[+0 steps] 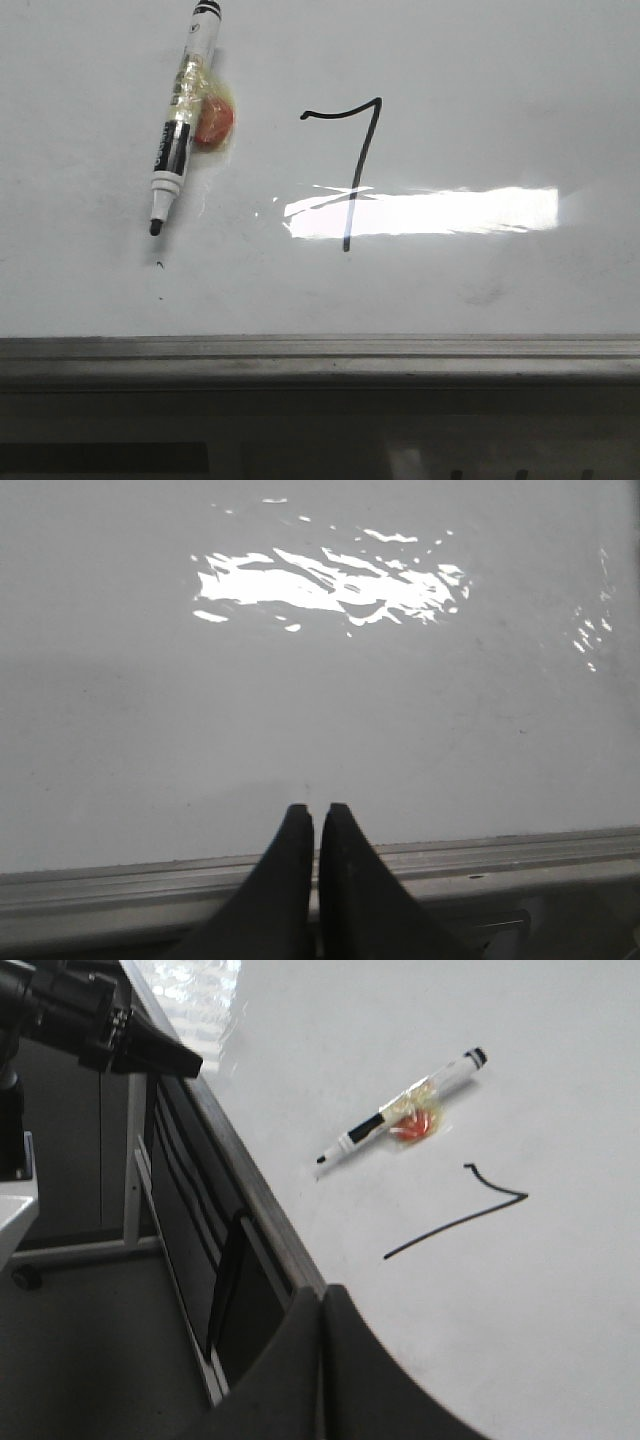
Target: Write number 7 on whiteboard
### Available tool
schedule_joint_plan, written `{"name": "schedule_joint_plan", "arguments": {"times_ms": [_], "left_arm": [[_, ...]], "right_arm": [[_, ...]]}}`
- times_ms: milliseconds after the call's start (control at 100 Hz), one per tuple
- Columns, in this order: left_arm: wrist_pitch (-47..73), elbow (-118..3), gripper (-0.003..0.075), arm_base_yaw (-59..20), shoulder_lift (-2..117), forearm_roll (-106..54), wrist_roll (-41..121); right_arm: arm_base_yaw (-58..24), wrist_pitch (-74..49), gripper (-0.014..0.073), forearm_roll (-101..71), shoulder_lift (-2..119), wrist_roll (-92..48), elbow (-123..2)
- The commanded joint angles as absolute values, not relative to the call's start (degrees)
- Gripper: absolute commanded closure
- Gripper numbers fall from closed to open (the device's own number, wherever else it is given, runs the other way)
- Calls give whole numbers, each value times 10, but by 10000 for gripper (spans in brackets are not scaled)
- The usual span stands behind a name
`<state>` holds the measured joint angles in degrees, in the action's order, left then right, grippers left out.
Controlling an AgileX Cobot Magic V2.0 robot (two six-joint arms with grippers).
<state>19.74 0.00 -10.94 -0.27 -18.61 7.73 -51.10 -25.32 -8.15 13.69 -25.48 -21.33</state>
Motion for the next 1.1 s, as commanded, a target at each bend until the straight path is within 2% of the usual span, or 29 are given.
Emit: {"name": "schedule_joint_plan", "arguments": {"times_ms": [0,130,240,310,510,720,890,1000,1090], "left_arm": [[171,14,741,-109,-19,-186,73],[171,14,741,-109,-19,-186,73],[171,14,741,-109,-19,-186,73],[171,14,741,-109,-19,-186,73],[171,14,741,-109,-19,-186,73],[171,14,741,-109,-19,-186,73],[171,14,741,-109,-19,-186,73],[171,14,741,-109,-19,-186,73],[172,14,741,-109,-19,-190,73]], "right_arm": [[-519,-195,648,-68,138,-254,-200],[-486,-88,648,-62,138,-242,-146],[-429,20,648,-34,138,-242,-104],[-385,45,648,-34,138,-241,-87],[-253,40,648,-34,138,-231,-60],[-110,39,648,7,127,-105,-28],[-4,8,648,13,56,-105,-6],[51,-60,648,13,-20,-105,1],[76,-83,648,12,-8,-105,1]]}}
